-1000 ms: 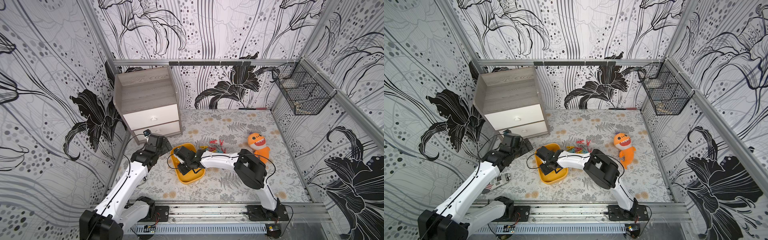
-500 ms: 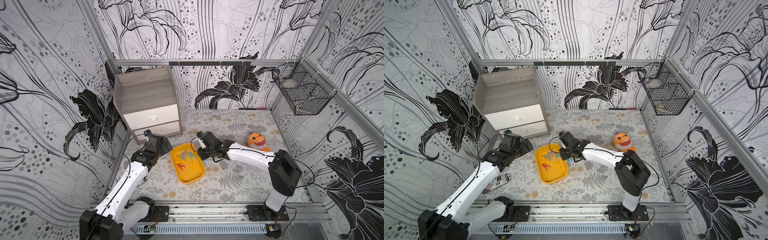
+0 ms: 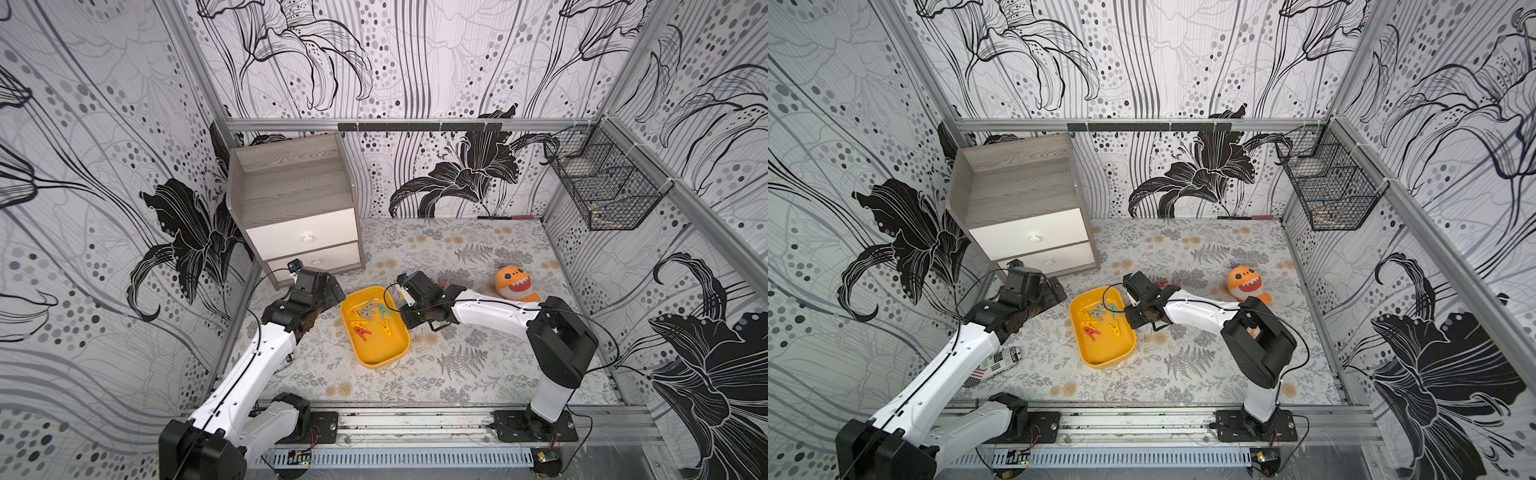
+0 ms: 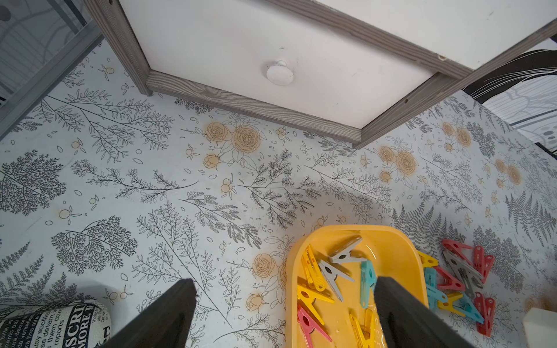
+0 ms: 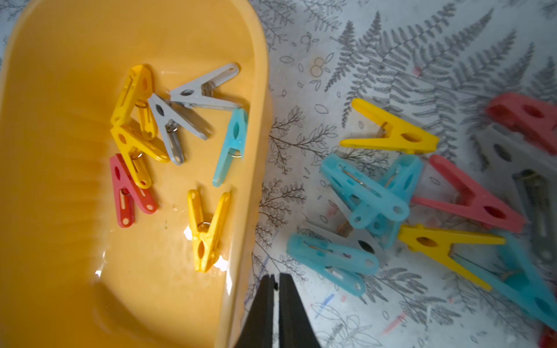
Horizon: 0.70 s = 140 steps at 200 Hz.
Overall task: Put the clothespins into the storage box
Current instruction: Move the storage box to the center of the board.
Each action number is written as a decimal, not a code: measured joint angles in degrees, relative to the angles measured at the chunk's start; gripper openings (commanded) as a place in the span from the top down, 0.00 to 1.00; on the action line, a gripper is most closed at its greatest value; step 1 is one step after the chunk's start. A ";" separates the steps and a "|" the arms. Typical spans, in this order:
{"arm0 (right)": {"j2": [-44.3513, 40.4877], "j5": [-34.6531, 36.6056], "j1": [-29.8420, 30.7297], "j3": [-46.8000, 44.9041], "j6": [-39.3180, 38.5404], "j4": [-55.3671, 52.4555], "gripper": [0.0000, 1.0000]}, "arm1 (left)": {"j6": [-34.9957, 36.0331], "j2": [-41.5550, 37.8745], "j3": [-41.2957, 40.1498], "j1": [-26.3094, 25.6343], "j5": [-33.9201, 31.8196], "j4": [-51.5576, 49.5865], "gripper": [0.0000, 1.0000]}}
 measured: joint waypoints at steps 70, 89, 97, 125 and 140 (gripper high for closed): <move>4.83 -0.61 3.61 4.07 -0.15 0.50 0.84 | 0.24 0.22 0.46 0.00 -0.52 -0.42 0.03; 4.81 0.96 3.23 4.07 -1.55 -0.17 0.77 | 0.37 0.22 0.48 0.00 -0.70 -0.52 0.03; 4.66 1.70 2.82 4.04 -2.32 -0.72 0.74 | 0.37 0.22 0.48 0.00 -0.79 -0.59 0.03; 2.47 4.63 0.94 3.26 -8.26 -2.05 0.65 | 0.37 0.22 0.48 0.00 -0.90 -0.68 0.03; 1.44 6.78 0.00 3.21 -11.45 -3.15 0.61 | 0.37 0.22 0.50 0.00 -0.94 -0.70 0.03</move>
